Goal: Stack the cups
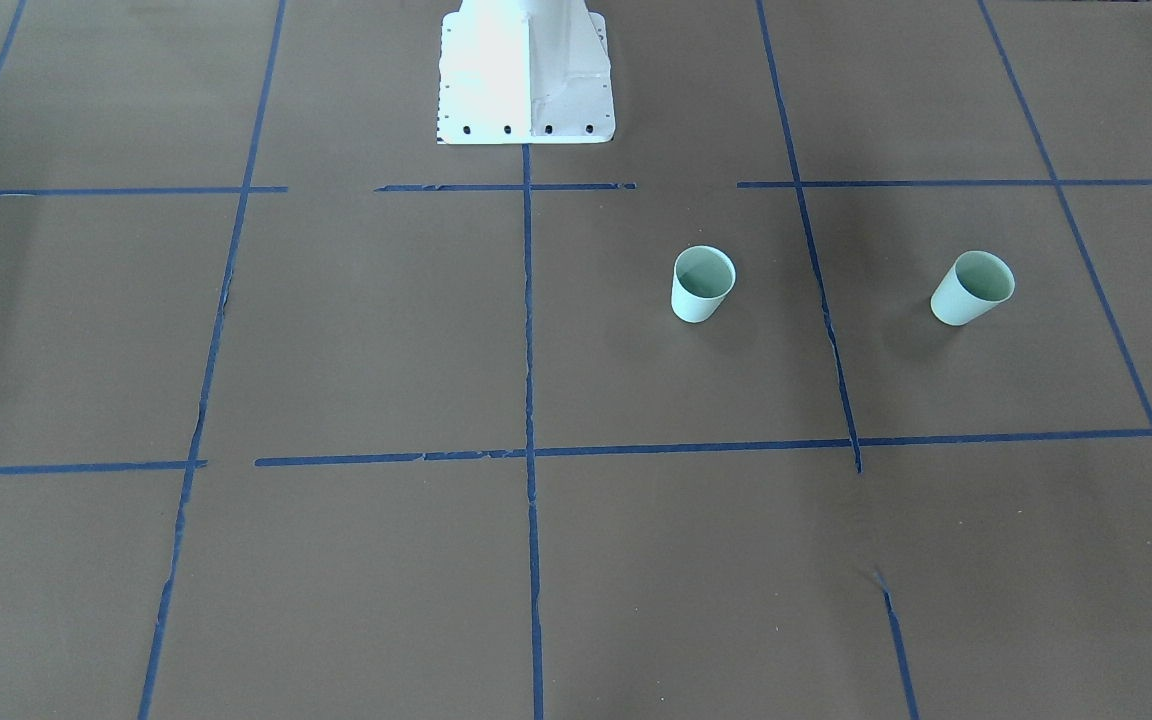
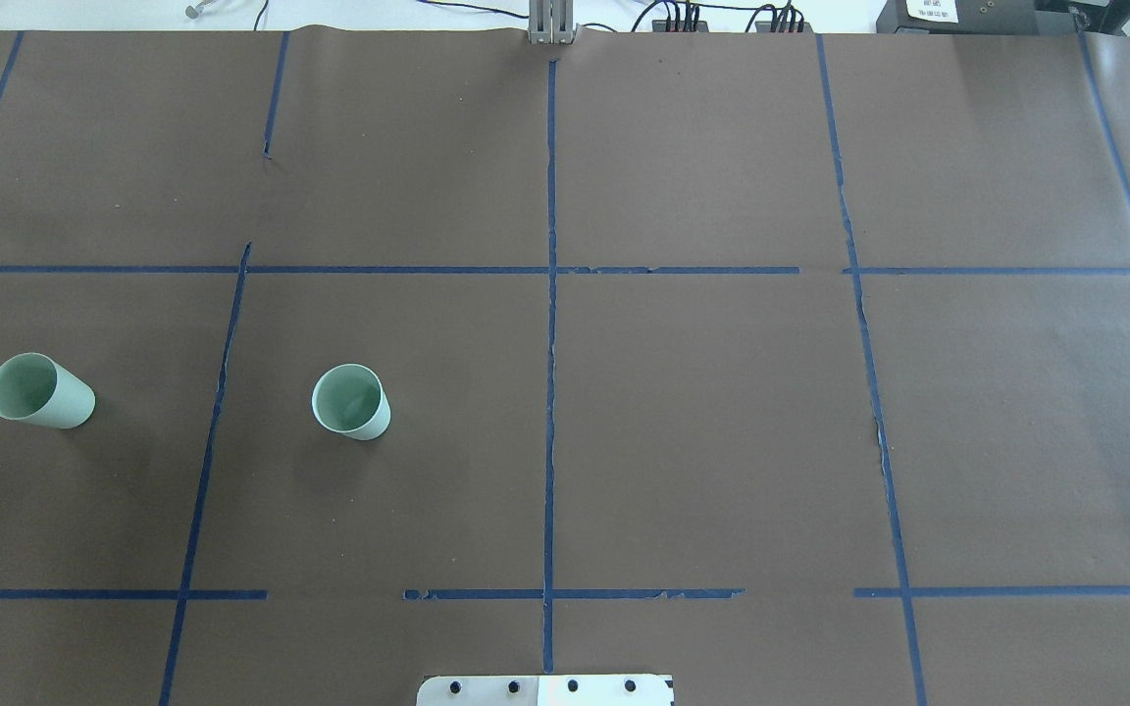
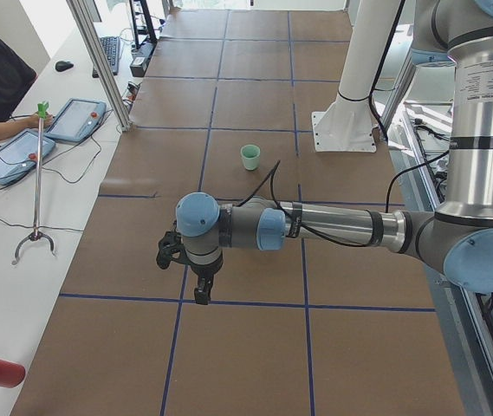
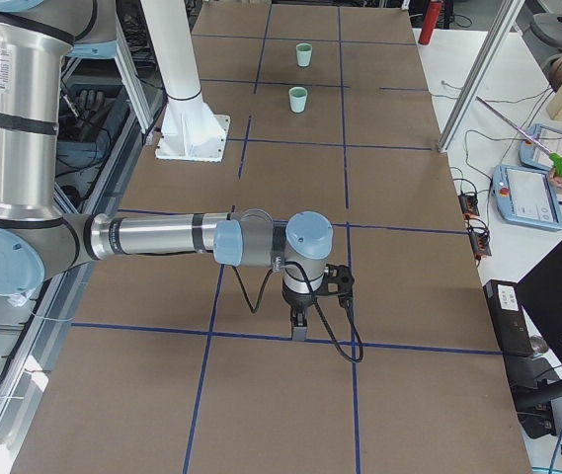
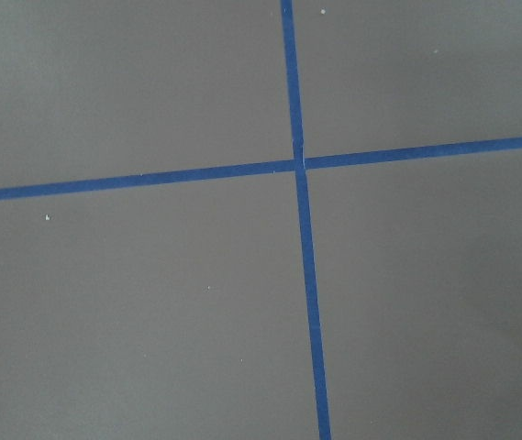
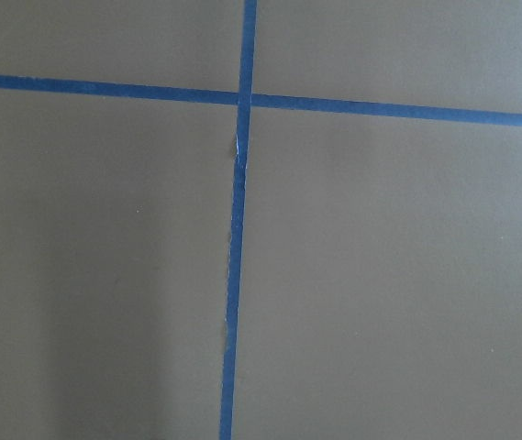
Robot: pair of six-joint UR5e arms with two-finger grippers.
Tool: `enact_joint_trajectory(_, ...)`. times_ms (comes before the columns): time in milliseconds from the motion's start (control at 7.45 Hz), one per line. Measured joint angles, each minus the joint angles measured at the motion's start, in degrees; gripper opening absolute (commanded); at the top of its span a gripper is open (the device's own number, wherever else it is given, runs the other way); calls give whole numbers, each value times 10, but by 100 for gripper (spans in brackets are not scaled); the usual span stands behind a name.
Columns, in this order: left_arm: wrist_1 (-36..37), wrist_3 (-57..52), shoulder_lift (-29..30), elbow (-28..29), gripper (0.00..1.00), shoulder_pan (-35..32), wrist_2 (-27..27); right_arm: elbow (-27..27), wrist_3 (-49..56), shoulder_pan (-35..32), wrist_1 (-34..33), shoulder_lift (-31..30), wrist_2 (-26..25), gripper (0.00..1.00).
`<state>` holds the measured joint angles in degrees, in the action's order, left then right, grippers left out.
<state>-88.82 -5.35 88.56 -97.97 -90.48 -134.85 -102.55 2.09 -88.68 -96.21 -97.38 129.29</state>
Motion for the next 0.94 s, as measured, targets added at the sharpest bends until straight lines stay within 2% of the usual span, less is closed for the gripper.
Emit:
enact_joint_trajectory(268,-9,35,0,-33,100,21,-7,1,0,0,0,0,0,100)
enact_joint_trajectory(537,-45,164,-8,-56,100,85,-5,1,0,0,0,0,0,100)
enact_joint_trajectory(671,-87,230,-22,-58,100,120,-3,1,0,0,0,0,0,100)
enact_joint_trajectory(939,-216,359,-65,-53,100,183,-2,1,0,0,0,0,0,100)
